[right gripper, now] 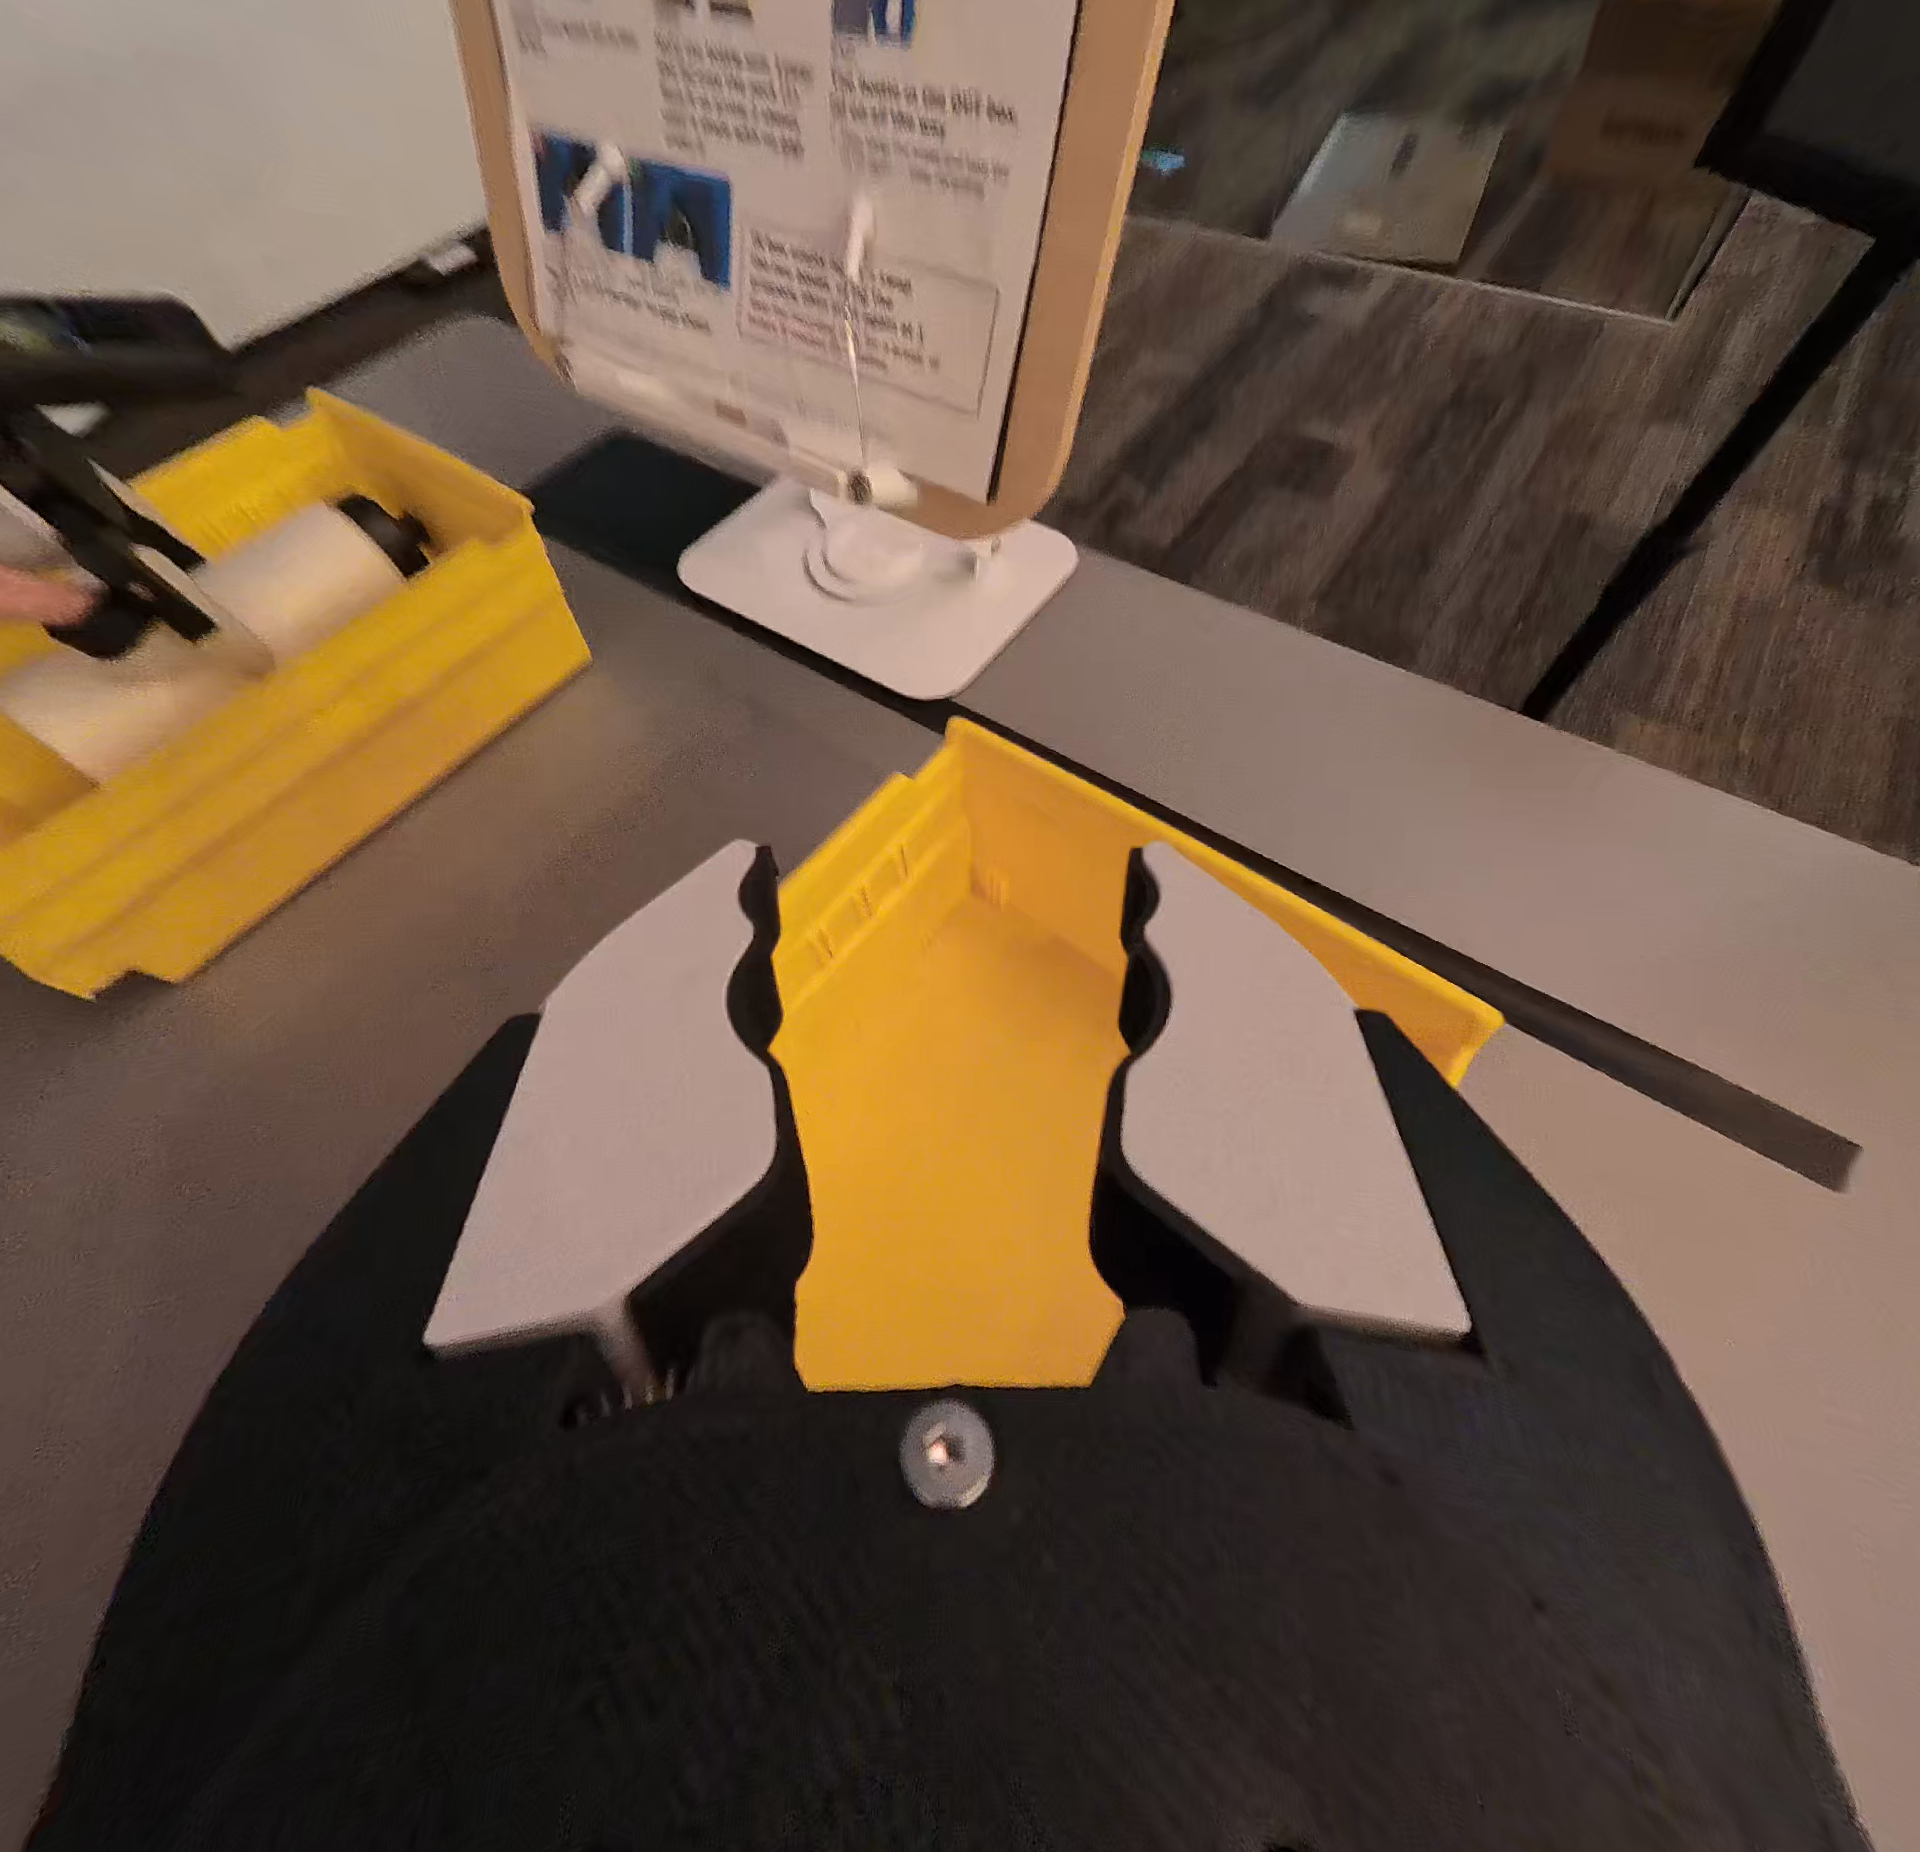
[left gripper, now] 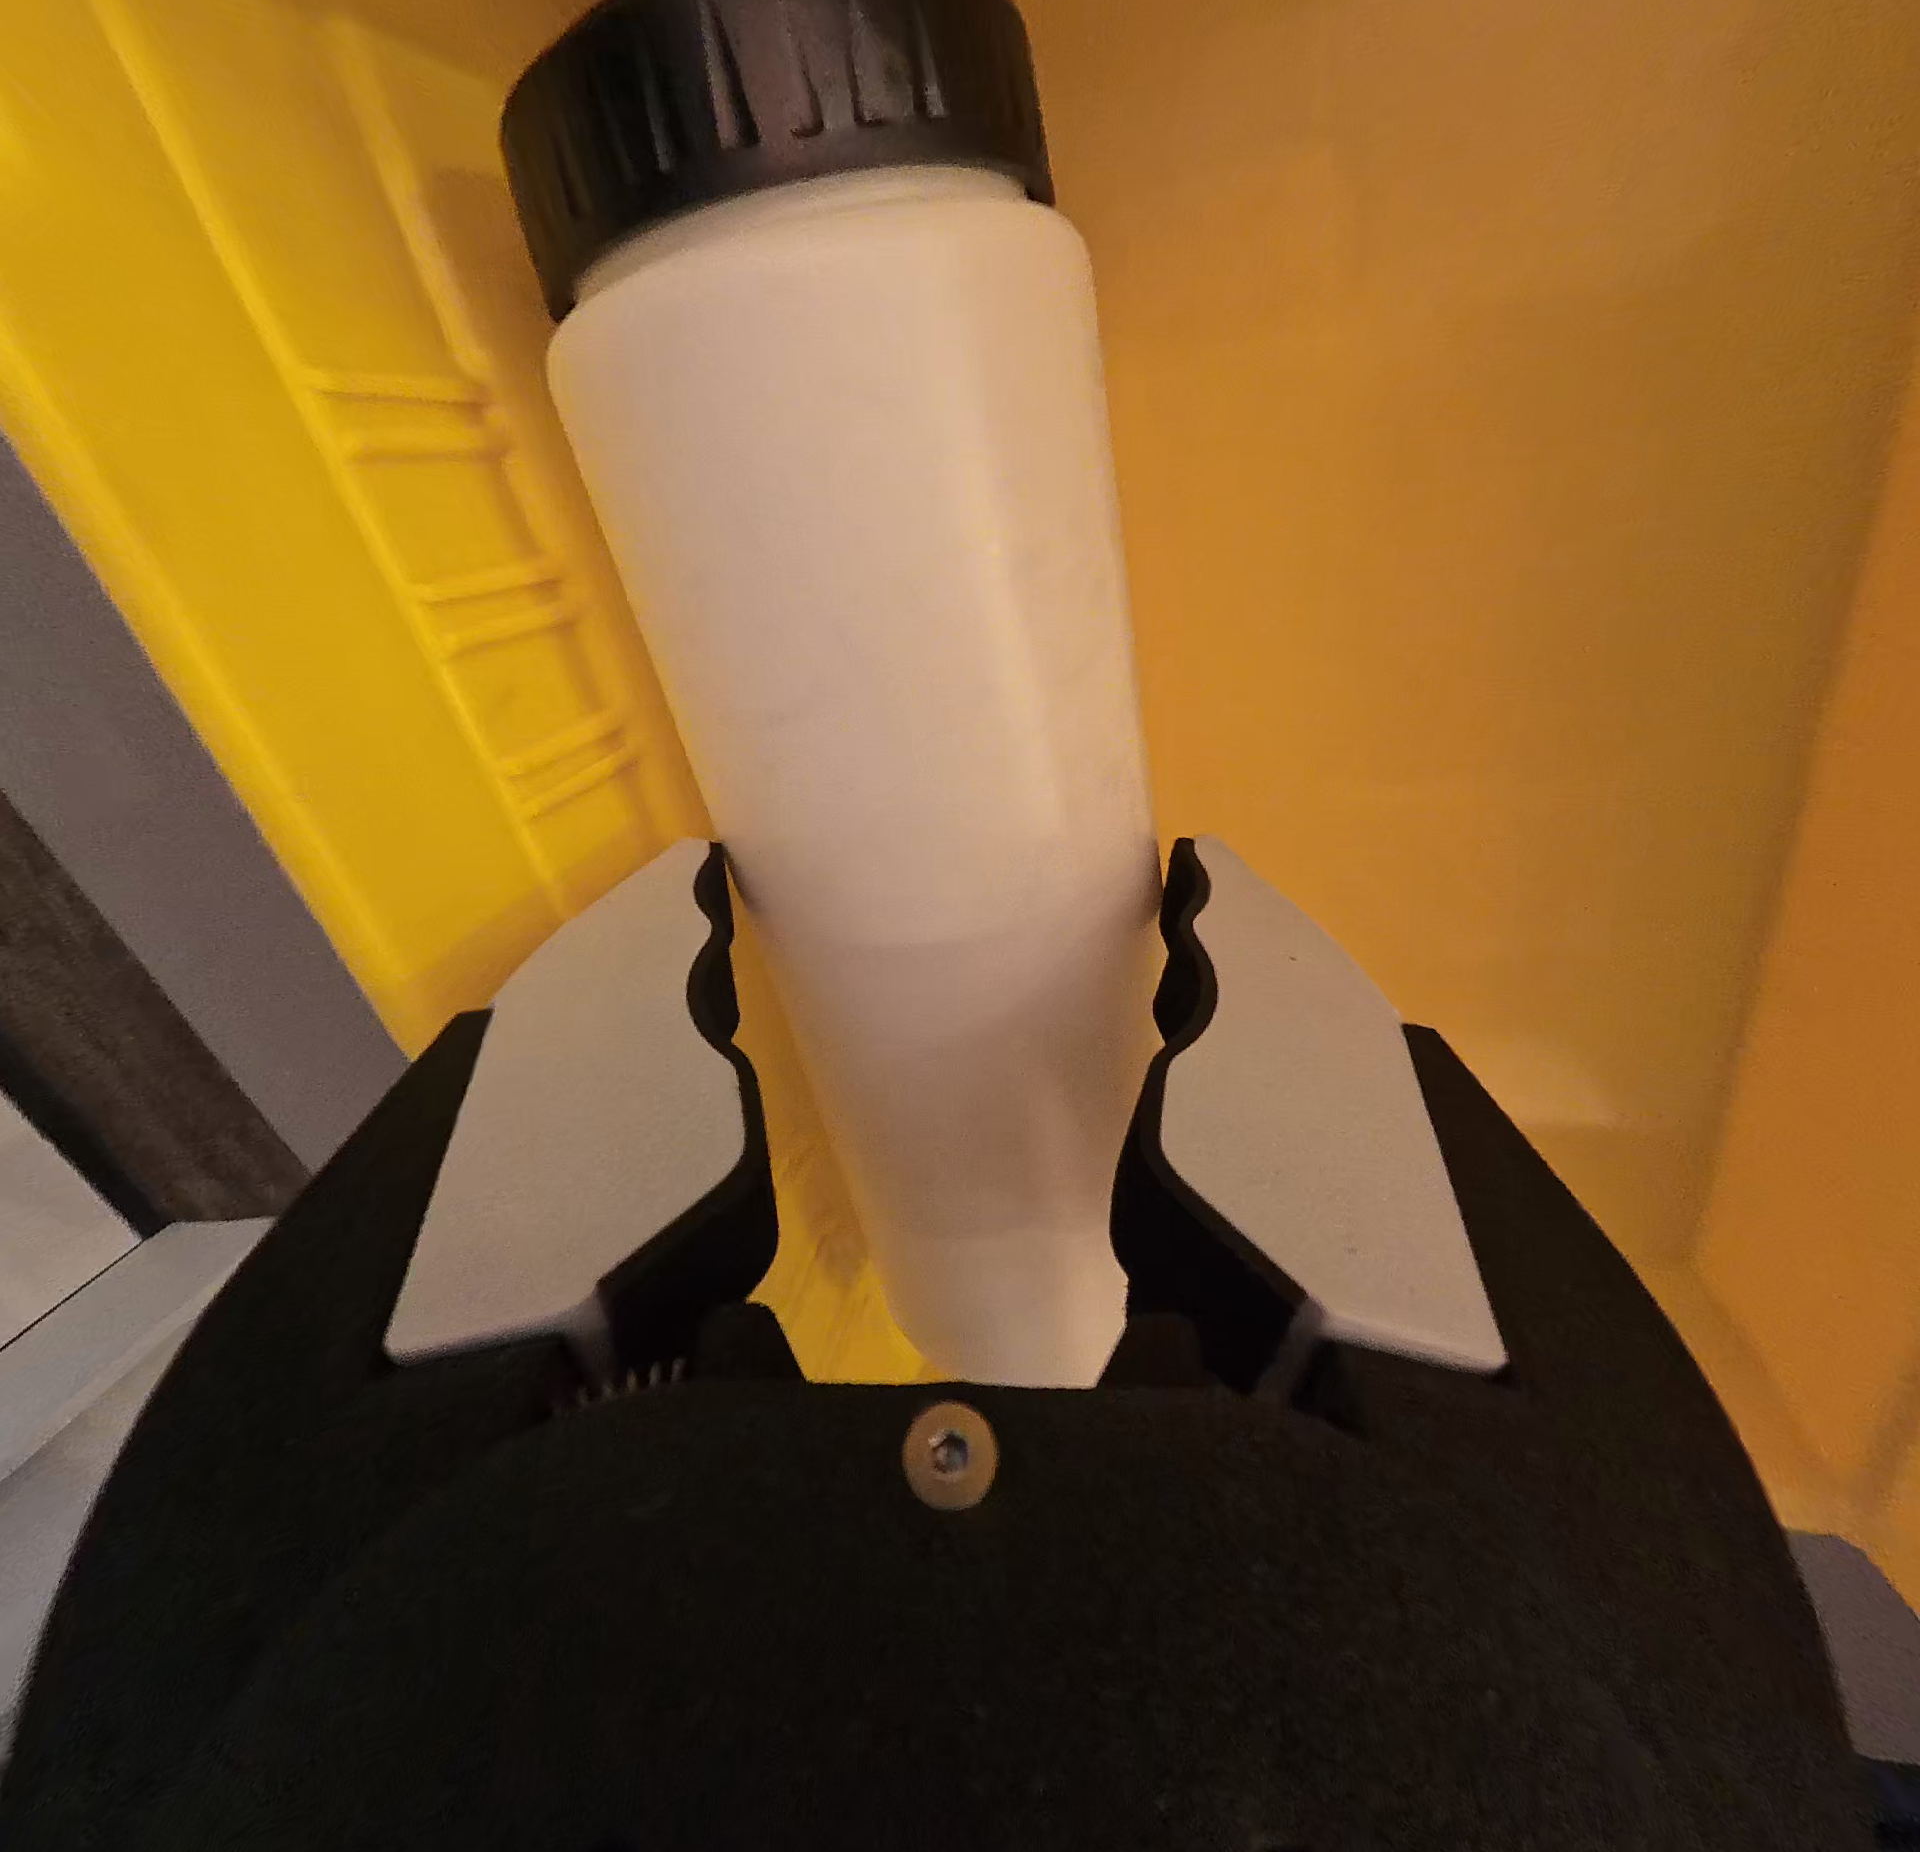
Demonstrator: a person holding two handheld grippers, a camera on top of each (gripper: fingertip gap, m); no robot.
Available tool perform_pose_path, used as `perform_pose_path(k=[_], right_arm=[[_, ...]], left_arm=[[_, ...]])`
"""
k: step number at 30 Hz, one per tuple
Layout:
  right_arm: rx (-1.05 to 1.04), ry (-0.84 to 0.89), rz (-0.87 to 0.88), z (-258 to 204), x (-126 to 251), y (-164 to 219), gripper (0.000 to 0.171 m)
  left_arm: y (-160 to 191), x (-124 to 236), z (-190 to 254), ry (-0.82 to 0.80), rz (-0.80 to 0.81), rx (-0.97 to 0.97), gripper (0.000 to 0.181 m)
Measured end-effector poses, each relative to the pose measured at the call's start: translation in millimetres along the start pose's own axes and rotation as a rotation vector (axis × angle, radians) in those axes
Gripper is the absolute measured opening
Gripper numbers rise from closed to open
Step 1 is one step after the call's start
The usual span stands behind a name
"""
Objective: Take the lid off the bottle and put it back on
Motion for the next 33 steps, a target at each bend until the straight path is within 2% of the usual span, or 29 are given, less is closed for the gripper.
perform_pose_path(k=[3,17,26,31,33], right_arm=[[0.039,0.052,-0.022,1.2,-4.9,2.1,0.063],[0.160,0.068,-0.036,-18.8,-12.0,-1.2,0.056],[0.162,0.047,-0.021,-21.0,-12.0,-2.1,0.053],[0.168,0.032,-0.032,-24.4,-15.6,-0.9,0.053],[0.152,-0.030,-0.006,-32.6,-16.8,-3.8,0.053]], left_arm=[[0.4,-0.4,2.5,0.011,0.023,-0.031,0.079],[4.6,1.8,9.1,-0.039,0.058,-0.071,0.080],[7.3,32.0,23.5,-0.025,0.113,-0.130,0.080],[7.4,58.9,32.4,0.081,0.246,-0.133,0.080],[8.5,77.9,38.7,0.149,0.326,-0.140,0.080]])
Point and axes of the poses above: each gripper's, where its closed fingertips meet, x back along the fingers, y out of its underside, z = x × y across the jaws, the point moved 8 cm from there along x, back along the fingers, and after that the axes turned 9 degrees about y, right-handed, at the moved point
